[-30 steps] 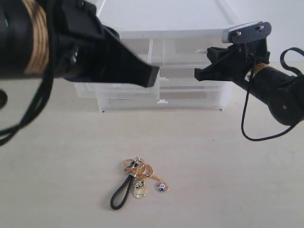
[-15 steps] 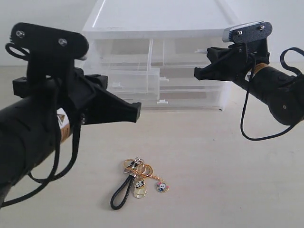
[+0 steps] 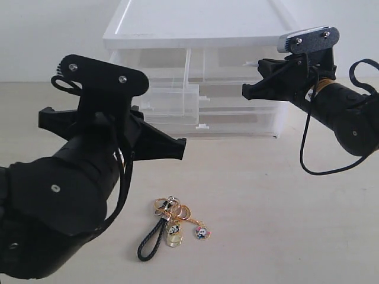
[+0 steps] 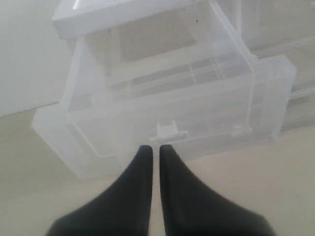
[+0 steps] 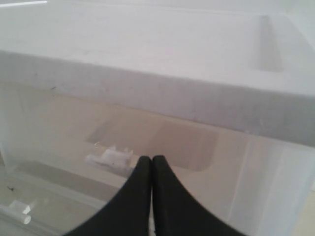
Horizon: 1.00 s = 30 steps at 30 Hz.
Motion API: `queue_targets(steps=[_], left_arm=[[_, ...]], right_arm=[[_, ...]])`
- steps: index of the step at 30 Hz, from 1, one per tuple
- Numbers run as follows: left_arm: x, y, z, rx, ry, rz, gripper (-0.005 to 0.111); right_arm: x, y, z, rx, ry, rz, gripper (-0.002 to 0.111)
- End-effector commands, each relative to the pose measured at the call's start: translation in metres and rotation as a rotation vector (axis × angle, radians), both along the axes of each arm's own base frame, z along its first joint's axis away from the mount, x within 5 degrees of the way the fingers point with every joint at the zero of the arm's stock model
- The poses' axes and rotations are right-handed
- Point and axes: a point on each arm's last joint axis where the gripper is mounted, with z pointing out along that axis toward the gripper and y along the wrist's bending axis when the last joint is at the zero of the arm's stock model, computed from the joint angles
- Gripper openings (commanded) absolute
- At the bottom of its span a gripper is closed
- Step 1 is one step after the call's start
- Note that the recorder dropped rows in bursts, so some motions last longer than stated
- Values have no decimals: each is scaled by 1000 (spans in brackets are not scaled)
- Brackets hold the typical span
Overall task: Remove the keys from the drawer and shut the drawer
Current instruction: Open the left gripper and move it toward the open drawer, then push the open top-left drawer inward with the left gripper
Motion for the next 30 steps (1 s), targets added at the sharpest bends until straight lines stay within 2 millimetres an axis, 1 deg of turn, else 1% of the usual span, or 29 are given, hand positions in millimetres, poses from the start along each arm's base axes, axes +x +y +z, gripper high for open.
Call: queue_targets(steps=[1,6,11,14,17,22,27,30], left_arm=[[5,-9,0,2,-27,9,4],[16,-16,-6,8,-15,6,4],[31,-13,-2,-12,-23,41,4],[39,-9,-4,-34,20,29,4],[43,-7,-7,-45,51,17,4],[46,-13,1,-76,43,5,4],[59,-10,-5,-83,73,16,4],[65,-10,-4,-89,65,31,4]], right_arm=[[10,-8,11,62,-38,-70,0],[10,-8,11,62,-38,-70,0],[10,-7,11,57,-36,-65,0],[10,-7,11,55,-36,-62,0],[10,-7,11,55,-36,-62,0],[10,-7,11,55,-36,-62,0],[10,-7,11,55,-36,-62,0],[10,-7,10,54,-34,-62,0]])
